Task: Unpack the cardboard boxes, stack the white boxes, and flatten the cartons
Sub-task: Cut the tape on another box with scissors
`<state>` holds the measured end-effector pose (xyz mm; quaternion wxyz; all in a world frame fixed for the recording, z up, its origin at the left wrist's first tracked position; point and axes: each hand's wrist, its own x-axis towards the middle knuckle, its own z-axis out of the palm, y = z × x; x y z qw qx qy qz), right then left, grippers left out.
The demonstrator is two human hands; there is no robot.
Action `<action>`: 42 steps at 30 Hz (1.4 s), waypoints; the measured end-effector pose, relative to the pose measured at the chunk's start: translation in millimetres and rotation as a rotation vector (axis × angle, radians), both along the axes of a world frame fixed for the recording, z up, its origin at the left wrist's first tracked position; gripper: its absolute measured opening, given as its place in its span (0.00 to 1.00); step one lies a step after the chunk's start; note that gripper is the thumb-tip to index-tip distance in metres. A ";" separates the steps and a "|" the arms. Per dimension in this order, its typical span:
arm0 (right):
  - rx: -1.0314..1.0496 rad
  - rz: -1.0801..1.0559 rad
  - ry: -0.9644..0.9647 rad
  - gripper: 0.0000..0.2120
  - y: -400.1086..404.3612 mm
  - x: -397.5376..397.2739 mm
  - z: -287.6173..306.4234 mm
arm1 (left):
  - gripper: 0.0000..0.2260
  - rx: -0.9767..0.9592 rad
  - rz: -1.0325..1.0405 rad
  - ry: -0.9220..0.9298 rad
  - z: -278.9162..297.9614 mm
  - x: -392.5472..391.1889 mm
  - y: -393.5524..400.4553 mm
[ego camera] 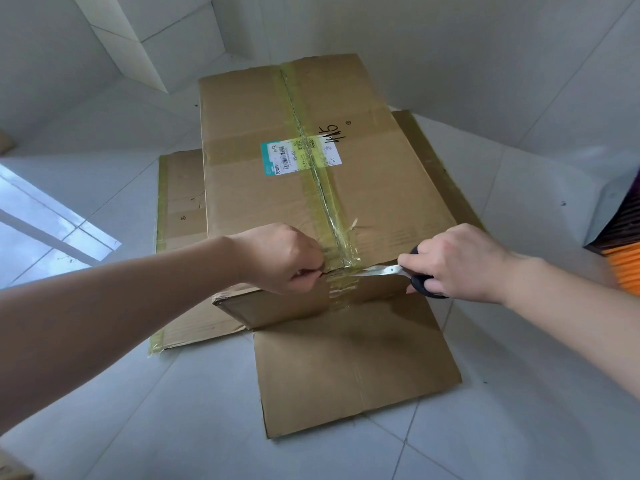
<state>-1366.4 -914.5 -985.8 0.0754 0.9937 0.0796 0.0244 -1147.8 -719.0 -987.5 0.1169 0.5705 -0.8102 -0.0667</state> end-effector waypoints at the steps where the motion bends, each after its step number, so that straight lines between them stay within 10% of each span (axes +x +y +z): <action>1: -0.014 0.002 0.002 0.15 0.0 0.4 1.1 | 0.13 -0.011 -0.019 -0.008 -0.1 -0.3 -0.3; 42: 0.025 -0.350 0.065 0.20 61.8 -7.3 -8.2 | 0.11 -0.113 -0.077 -0.017 1.0 9.1 8.3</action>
